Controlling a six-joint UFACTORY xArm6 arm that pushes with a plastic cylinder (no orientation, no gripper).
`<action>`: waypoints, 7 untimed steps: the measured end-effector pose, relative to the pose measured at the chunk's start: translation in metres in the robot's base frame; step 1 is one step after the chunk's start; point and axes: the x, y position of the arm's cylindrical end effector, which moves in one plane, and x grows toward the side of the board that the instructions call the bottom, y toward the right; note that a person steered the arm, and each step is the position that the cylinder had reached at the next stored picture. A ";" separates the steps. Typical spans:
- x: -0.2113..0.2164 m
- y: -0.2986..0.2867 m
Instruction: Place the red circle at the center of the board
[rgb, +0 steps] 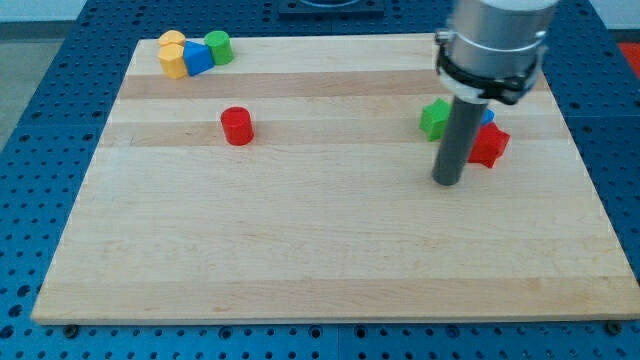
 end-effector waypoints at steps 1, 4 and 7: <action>-0.017 -0.040; -0.022 -0.197; -0.062 -0.304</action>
